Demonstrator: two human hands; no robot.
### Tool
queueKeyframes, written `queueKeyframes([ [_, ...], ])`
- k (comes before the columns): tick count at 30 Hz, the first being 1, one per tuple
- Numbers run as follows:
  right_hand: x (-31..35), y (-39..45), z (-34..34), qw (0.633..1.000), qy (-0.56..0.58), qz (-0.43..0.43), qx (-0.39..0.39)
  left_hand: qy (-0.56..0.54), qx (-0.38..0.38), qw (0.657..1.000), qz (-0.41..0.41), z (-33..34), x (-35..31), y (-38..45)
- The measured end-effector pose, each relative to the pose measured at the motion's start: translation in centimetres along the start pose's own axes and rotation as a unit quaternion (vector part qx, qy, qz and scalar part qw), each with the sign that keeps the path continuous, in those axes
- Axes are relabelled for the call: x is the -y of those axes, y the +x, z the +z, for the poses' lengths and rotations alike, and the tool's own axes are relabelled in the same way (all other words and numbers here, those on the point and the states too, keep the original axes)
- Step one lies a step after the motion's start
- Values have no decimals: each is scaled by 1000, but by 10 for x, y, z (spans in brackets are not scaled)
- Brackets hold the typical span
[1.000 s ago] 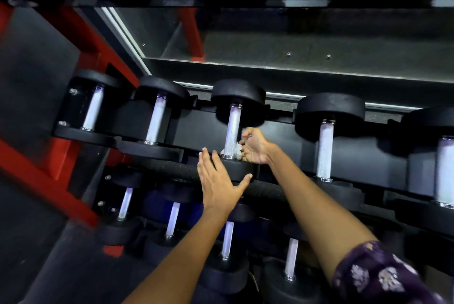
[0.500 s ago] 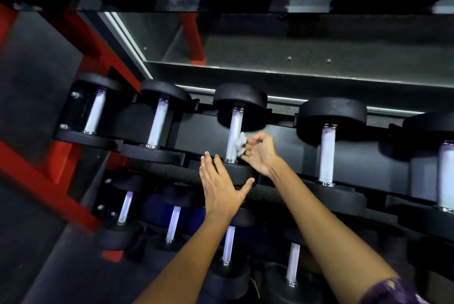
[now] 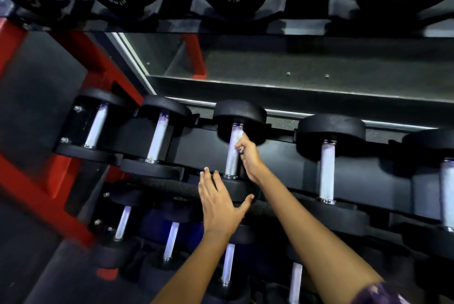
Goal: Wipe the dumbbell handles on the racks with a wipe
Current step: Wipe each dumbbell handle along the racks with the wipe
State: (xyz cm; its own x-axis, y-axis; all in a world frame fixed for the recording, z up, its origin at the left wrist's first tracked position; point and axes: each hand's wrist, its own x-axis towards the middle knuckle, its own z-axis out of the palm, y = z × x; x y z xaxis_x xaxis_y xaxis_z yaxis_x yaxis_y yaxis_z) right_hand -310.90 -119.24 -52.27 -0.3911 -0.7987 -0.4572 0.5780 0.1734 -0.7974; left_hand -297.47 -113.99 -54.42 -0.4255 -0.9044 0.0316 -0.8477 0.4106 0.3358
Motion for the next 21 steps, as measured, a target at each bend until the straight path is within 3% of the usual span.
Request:
queueKeyframes([
  [3, 20, 10, 6, 998, 42, 37, -23, 4, 6, 1000, 1, 0, 1, 0],
  [8, 21, 20, -8, 985, 167, 13, -51, 29, 8, 999, 15, 0, 1, 1],
  [12, 18, 26, -4, 981, 187, 18, -54, 40, -5, 999, 22, 2, 2, 2],
  [15, 5, 23, -12, 986, 124, -6, -116, 42, -17, 999, 28, 4, 4, 1],
  [19, -6, 27, -14, 956, 3, -90, -279, 46, -34, 998, 25, 6, 4, 3],
  [21, -10, 23, -1, 942, -80, -148, -292, 47, -49, 997, 30, 7, 5, 3],
])
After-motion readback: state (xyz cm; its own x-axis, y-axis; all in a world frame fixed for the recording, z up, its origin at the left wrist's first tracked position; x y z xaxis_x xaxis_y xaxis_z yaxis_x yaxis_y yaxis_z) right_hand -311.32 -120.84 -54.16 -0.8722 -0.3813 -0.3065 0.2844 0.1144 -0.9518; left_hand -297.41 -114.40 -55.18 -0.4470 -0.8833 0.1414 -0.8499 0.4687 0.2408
